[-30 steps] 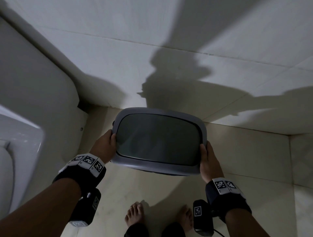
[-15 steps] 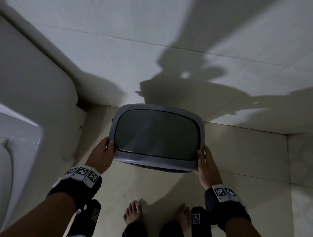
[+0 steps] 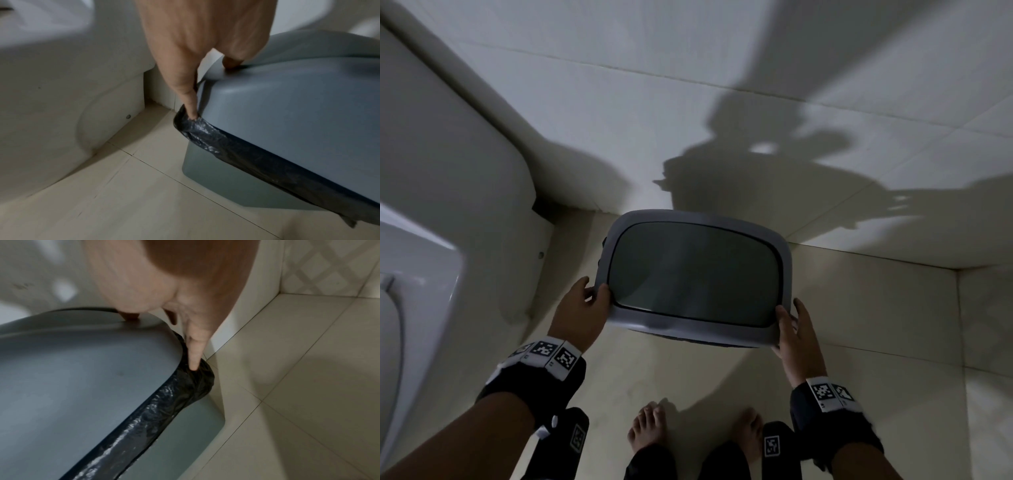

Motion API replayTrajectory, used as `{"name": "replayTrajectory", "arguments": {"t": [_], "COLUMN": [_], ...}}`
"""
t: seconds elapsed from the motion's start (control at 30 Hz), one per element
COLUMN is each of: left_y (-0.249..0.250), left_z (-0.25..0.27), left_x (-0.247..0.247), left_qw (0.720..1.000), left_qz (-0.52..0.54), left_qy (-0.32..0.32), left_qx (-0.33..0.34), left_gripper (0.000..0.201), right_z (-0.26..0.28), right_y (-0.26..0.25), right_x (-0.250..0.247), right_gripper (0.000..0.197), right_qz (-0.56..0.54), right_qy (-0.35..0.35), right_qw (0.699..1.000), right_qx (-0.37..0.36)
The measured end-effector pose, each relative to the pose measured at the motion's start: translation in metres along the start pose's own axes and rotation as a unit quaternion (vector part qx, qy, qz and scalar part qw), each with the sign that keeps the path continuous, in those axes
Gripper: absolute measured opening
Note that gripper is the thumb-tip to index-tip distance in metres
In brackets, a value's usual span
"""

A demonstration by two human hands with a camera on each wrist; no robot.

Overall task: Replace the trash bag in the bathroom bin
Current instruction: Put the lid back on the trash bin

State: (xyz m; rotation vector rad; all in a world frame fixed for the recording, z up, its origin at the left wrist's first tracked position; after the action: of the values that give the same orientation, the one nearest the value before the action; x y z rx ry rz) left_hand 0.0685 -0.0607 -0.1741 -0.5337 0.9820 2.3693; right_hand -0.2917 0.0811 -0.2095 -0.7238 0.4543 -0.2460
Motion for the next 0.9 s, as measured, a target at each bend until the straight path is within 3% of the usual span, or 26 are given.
{"name": "replayTrajectory", "arguments": {"t": [0.07, 0.13, 0.2, 0.27, 0.33, 0.43, 0.57, 0.73, 0.8, 0.9], "left_y": [-0.011, -0.021, -0.023, -0.020, -0.019, -0.019, -0.015, 0.009, 0.010, 0.004], "left_z": [-0.001, -0.004, -0.007, -0.008, -0.013, -0.016, -0.011, 0.008, 0.008, 0.004], "left_x": [0.001, 0.005, 0.009, 0.007, 0.004, 0.001, 0.003, 0.001, 0.002, 0.003], "left_qw": [1.000, 0.999, 0.998, 0.998, 0.999, 1.000, 0.999, 0.998, 0.997, 0.996], "left_qz": [-0.003, 0.006, 0.035, 0.040, 0.021, -0.001, 0.027, 0.043, 0.055, 0.076], "left_qy": [0.013, 0.000, -0.016, -0.013, 0.000, 0.013, -0.009, -0.017, -0.017, -0.012], "left_qx": [-0.027, -0.052, -0.058, -0.051, -0.032, -0.019, -0.038, -0.047, -0.046, -0.048], "left_gripper": [0.087, 0.082, 0.069, 0.076, 0.083, 0.072, 0.065, 0.024, 0.030, 0.044], "right_z": [0.003, 0.005, 0.006, 0.005, 0.005, 0.006, 0.005, 0.009, 0.009, 0.012], "right_y": [0.010, 0.012, 0.005, -0.005, -0.015, -0.021, -0.022, -0.030, -0.031, -0.035], "right_x": [0.000, 0.000, 0.001, 0.001, 0.001, 0.001, 0.001, 0.006, 0.005, 0.004], "right_gripper": [0.064, 0.068, 0.047, 0.028, 0.020, 0.014, 0.016, 0.013, 0.025, 0.026], "right_qz": [-0.001, 0.028, 0.035, 0.042, 0.053, 0.057, 0.051, 0.061, 0.064, 0.086], "right_qy": [0.015, 0.011, 0.004, 0.000, -0.003, -0.001, 0.011, 0.017, 0.021, 0.018], "right_qw": [0.999, 0.998, 0.998, 0.999, 0.999, 0.998, 0.998, 0.998, 0.998, 0.996], "right_qx": [0.047, 0.060, 0.048, 0.019, -0.014, -0.033, -0.021, 0.005, 0.011, -0.010]}}
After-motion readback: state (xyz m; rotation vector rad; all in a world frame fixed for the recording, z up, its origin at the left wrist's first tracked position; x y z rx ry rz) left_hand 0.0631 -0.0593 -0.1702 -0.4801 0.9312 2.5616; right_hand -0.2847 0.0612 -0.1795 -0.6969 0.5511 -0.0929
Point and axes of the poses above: each hand's wrist, its own z-axis away from the middle knuckle, its own x-axis out of the palm, y = z × x, the point moved 10 cm from there along -z, towards the middle knuckle, and after that the axes turned 1 degree about -x, right-handed, at the moved point
